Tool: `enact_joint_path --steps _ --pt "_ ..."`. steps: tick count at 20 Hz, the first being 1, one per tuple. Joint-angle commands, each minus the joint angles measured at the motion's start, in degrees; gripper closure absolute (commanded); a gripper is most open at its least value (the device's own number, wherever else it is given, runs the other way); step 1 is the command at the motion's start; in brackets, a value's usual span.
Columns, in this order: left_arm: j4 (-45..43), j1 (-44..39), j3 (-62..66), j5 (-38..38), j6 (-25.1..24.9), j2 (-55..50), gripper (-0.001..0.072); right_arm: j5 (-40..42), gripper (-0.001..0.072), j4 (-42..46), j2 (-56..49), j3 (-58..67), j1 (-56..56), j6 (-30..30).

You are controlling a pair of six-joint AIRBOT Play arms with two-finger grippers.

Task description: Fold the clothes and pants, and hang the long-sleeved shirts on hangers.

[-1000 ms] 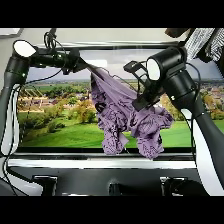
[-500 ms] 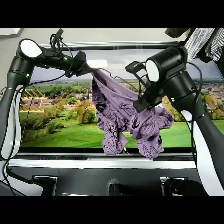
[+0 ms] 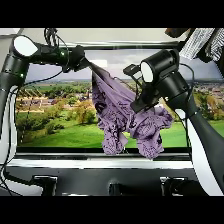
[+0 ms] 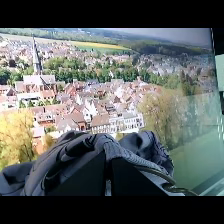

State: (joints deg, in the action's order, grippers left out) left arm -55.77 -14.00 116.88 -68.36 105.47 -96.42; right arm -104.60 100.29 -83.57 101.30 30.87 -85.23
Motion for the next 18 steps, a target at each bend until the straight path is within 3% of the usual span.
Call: enact_joint_path --steps 1,6,11,18 --pt "-2.60 -0.07 0.07 1.57 0.20 0.68 0.0683 -0.52 0.0674 0.00 -0.33 0.02 0.04 -0.35" --pt "-3.72 -3.28 0.20 2.38 -0.02 1.46 0.0683 -0.44 0.0674 -0.57 -2.47 0.04 0.04 -0.70" --pt "-14.86 -11.26 0.17 2.16 0.04 1.51 0.0683 -0.33 0.0674 0.55 -2.73 0.04 0.02 -0.70" --pt "-18.62 -18.18 -1.70 -4.76 0.26 1.51 0.0682 -0.50 0.0673 4.87 -0.24 1.07 0.02 -1.14"
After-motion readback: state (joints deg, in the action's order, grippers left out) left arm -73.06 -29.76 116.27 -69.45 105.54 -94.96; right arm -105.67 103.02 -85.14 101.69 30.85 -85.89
